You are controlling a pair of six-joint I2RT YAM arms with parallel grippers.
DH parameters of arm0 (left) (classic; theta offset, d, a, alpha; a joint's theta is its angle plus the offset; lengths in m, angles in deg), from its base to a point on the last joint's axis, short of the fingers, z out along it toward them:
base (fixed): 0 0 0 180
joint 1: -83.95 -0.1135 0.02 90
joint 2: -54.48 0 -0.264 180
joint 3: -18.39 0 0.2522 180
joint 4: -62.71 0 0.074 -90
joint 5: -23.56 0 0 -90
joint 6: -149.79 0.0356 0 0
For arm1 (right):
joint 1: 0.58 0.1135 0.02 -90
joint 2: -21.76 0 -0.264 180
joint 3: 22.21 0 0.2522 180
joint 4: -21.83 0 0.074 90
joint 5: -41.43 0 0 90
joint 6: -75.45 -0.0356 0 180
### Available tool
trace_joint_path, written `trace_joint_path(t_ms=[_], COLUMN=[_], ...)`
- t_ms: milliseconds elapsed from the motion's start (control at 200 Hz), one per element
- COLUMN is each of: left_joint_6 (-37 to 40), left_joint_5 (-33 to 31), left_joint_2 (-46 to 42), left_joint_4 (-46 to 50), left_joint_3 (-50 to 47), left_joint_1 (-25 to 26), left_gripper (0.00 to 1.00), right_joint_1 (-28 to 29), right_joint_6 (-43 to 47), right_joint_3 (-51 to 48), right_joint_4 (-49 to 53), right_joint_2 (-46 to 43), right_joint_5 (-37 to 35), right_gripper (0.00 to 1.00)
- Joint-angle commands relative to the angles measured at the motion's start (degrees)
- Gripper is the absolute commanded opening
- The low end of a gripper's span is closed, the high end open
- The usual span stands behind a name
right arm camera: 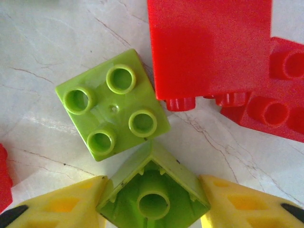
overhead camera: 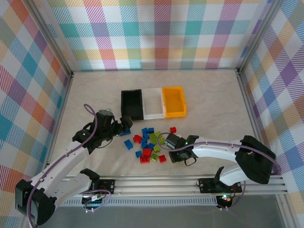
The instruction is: Sort the legos into containers by color
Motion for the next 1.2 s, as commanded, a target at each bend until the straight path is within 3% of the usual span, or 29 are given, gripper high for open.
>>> trace_joint_path(t_ms=[0, 370, 525, 710, 1000, 1065, 1145, 1195], left_joint_6=[0.1, 0.3, 0.2, -0.7, -2.5, -2.8, -3.0, -2.7], left_joint_5=[-0.3, -0.4, -0.2, -0.7, -4.8, -4.8, -4.5, -4.5], left_joint_2=[-0.1, 0.2, 0.0, -0.4, -0.6, -0.1, 0.8, 1.5], left_joint_4=[0.2, 1.2, 1.6, 3.5, 9.9, 9.7, 8.8, 8.3], left_joint_3=[-0.4, 0.5, 0.5, -0.4, -0.4, -0.9, -1.6, -1.7], left_joint_1=[0.4, 0.4, 0.4, 0.4, 0.3, 0.3, 0.2, 0.2], left_gripper=[1.0, 1.0, 1.0, 1.0, 1.0, 1.0, 1.0, 0.99], right_joint_1=[0.1, -0.6, -10.3, -23.5, -32.6, -33.5, -33.9, -34.0], right_joint_6=[0.9, 2.4, 9.6, 15.7, 16.1, 15.7, 16.1, 16.4], right_joint_3=[0.6, 2.5, 9.6, 23.5, 43.8, 45.8, 48.3, 49.5], right_joint_4=[-2.2, 2.8, 1.7, -4.8, -5.2, -5.7, -5.4, -5.2], right_joint_2=[-1.4, -10.2, -10.0, 2.5, 25.7, 28.4, 30.4, 30.7], right_joint_5=[-0.7, -1.6, 2.2, 7.5, 10.1, 11.2, 12.0, 12.7], right_gripper=[0.47, 0.41, 0.39, 0.39, 0.41, 0.47, 0.65, 0.68])
